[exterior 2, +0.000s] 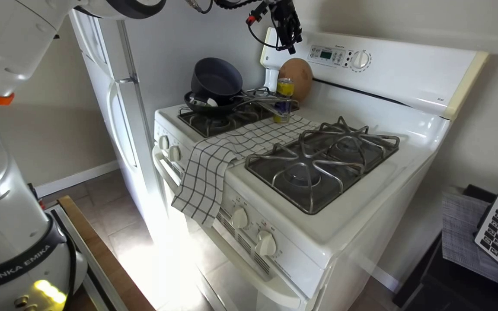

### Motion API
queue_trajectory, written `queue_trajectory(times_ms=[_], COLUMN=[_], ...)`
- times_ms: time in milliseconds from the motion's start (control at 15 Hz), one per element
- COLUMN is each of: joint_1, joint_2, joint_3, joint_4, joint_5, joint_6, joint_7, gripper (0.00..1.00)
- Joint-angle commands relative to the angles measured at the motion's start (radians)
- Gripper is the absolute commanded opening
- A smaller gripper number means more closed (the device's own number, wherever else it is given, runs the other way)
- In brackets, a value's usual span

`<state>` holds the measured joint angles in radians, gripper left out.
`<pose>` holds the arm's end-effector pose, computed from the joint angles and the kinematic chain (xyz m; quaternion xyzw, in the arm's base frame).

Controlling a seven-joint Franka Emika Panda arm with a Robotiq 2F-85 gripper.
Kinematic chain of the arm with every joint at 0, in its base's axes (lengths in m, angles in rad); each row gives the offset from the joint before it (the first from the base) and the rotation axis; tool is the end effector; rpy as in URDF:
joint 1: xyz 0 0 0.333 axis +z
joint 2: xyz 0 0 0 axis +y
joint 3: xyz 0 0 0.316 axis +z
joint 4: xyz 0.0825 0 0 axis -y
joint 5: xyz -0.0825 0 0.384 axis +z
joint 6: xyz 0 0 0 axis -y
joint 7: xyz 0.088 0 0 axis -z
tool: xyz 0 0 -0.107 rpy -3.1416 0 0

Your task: Lift the chopping board and put it on the right front plate on the stove

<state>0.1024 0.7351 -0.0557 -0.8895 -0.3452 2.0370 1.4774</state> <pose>0.7838 0.0357 0.5155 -0.7610 0.5887 -0.2725 0.0078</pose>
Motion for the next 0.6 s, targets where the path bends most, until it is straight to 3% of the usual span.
queue_trajectory(times_ms=[0, 267, 533], joint_1=[0.007, 0.022, 0.023], joint_2=[0.074, 0.132, 0.165], joint_3=[-0.008, -0.014, -0.017], joint_4=[0.068, 0.112, 0.165], joint_5=[0.028, 0.021, 0.012], joint_6=[0.011, 0.021, 0.033], joint_7=[0.147, 0.29, 0.354], gripper=[1.0, 1.0, 1.0])
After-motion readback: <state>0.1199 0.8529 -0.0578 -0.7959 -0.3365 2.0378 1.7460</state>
